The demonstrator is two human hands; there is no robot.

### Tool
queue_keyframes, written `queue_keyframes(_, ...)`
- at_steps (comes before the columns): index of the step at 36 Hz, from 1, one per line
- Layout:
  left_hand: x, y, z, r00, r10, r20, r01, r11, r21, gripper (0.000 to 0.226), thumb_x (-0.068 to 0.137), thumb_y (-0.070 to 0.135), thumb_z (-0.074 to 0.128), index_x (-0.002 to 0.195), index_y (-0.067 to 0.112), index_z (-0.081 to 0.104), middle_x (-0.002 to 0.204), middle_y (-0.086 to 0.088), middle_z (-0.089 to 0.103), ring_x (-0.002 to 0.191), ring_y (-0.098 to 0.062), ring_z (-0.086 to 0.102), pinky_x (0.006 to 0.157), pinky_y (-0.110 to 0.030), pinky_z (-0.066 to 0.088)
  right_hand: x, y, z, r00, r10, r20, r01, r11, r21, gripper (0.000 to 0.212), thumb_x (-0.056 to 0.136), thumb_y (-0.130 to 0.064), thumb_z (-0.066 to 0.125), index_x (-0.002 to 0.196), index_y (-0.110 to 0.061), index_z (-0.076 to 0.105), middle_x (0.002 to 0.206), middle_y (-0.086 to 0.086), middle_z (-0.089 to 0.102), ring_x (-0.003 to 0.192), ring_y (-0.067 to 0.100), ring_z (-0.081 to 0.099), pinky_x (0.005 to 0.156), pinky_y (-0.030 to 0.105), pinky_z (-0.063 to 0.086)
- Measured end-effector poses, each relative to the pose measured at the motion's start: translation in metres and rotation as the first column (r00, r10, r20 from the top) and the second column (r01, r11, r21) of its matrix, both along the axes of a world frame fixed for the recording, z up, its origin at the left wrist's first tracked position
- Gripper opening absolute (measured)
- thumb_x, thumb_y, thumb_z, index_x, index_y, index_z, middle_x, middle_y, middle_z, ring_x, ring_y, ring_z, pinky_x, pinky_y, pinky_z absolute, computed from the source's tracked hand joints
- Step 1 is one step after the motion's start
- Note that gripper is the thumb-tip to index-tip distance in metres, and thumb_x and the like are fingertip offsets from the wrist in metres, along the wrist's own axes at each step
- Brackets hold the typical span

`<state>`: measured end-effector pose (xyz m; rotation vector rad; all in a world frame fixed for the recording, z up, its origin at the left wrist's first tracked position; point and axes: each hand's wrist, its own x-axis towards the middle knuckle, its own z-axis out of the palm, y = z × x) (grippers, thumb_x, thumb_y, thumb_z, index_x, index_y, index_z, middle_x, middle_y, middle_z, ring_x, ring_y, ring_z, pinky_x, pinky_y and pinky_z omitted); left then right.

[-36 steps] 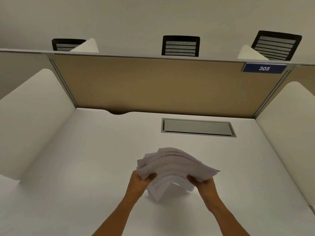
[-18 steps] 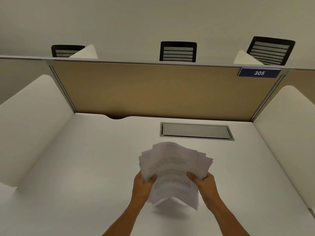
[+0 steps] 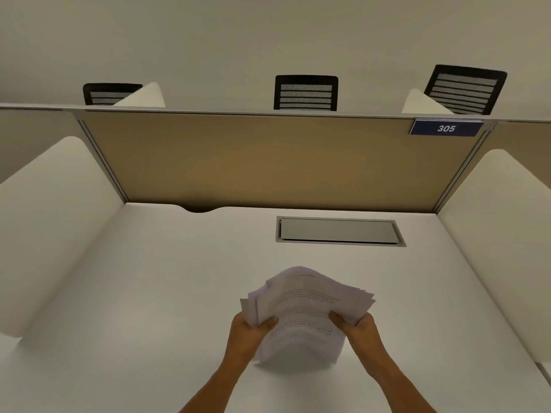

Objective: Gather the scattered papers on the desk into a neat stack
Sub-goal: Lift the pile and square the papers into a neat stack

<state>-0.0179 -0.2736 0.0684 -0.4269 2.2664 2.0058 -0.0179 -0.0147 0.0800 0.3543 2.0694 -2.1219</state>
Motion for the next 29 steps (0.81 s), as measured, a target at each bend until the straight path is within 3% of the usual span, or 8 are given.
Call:
queue_keyframes(3, -0.002, 0.004, 0.006, 1.000, 0.009, -0.008, -0.008, 0.998, 0.056, 0.033, 0.064, 0.033, 0.086, 0.094, 0.030, 0.072, 0.085, 0.011, 0.078, 0.080, -0.009, 0.074, 0.057, -0.020, 0.058, -0.002, -0.002, 0.004, 1.000, 0.017, 0.002, -0.017, 1.000, 0.006, 0.029, 0.076, -0.025, 0.085, 0.104, -0.023, 0.078, 0.100, 0.002, 0.080, 0.089, 0.019, 0.077, 0.069, 0.024, 0.062)
queue_keyframes(7, -0.005, 0.004, 0.009, 1.000, 0.011, -0.021, -0.009, 0.996, 0.087, 0.037, 0.060, 0.038, 0.086, 0.094, 0.029, 0.074, 0.088, 0.008, 0.078, 0.080, -0.011, 0.075, 0.058, -0.023, 0.059, -0.004, 0.001, 0.009, 1.000, 0.023, -0.013, -0.023, 1.000, 0.012, 0.029, 0.069, -0.031, 0.085, 0.097, -0.026, 0.079, 0.097, 0.001, 0.080, 0.086, 0.020, 0.076, 0.068, 0.027, 0.062)
queue_keyframes(13, -0.001, -0.006, 0.003, 0.997, -0.080, 0.001, 0.080, 0.992, 0.100, 0.053, 0.060, 0.037, 0.087, 0.108, 0.023, 0.071, 0.101, 0.002, 0.078, 0.092, -0.017, 0.074, 0.075, -0.035, 0.063, 0.002, 0.011, 0.006, 0.998, 0.058, -0.014, -0.058, 0.998, 0.011, 0.060, 0.058, -0.045, 0.090, 0.112, -0.025, 0.072, 0.105, -0.002, 0.079, 0.093, 0.014, 0.076, 0.069, 0.023, 0.061)
queue_keyframes(17, -0.002, -0.009, 0.007, 0.995, -0.095, -0.039, 0.099, 0.985, 0.141, 0.047, 0.057, 0.041, 0.087, 0.102, 0.029, 0.075, 0.102, -0.002, 0.078, 0.095, -0.020, 0.074, 0.074, -0.034, 0.063, 0.003, 0.017, 0.002, 0.998, 0.055, 0.002, -0.055, 0.998, -0.015, 0.058, 0.054, -0.040, 0.094, 0.107, -0.026, 0.076, 0.105, 0.001, 0.079, 0.094, 0.018, 0.076, 0.071, 0.028, 0.062)
queue_keyframes(19, -0.001, -0.007, 0.010, 0.984, -0.166, -0.059, 0.173, 0.973, 0.155, 0.048, 0.062, 0.037, 0.086, 0.108, 0.032, 0.073, 0.108, -0.003, 0.076, 0.100, -0.018, 0.072, 0.079, -0.033, 0.061, 0.005, 0.018, -0.001, 0.998, 0.070, 0.008, -0.069, 0.997, -0.032, 0.058, 0.054, -0.039, 0.095, 0.107, -0.027, 0.077, 0.106, 0.003, 0.079, 0.096, 0.020, 0.075, 0.075, 0.031, 0.062)
queue_keyframes(23, 0.002, 0.004, 0.010, 0.954, -0.292, -0.076, 0.299, 0.948, 0.112, 0.056, 0.070, 0.030, 0.084, 0.123, 0.026, 0.066, 0.114, -0.008, 0.072, 0.107, -0.026, 0.068, 0.090, -0.048, 0.057, 0.009, 0.011, -0.005, 0.994, 0.109, 0.000, -0.109, 0.993, -0.049, 0.064, 0.057, -0.036, 0.097, 0.115, -0.025, 0.072, 0.111, 0.008, 0.077, 0.103, 0.026, 0.073, 0.082, 0.041, 0.062)
queue_keyframes(29, -0.002, 0.013, 0.015, 0.979, -0.205, -0.013, 0.204, 0.964, 0.170, 0.043, 0.063, 0.037, 0.088, 0.104, 0.034, 0.074, 0.103, -0.002, 0.077, 0.096, -0.023, 0.073, 0.080, -0.044, 0.062, 0.003, 0.008, 0.004, 0.998, 0.064, 0.001, -0.064, 0.996, -0.064, 0.060, 0.053, -0.038, 0.098, 0.107, -0.022, 0.077, 0.105, 0.010, 0.079, 0.096, 0.031, 0.076, 0.075, 0.041, 0.063)
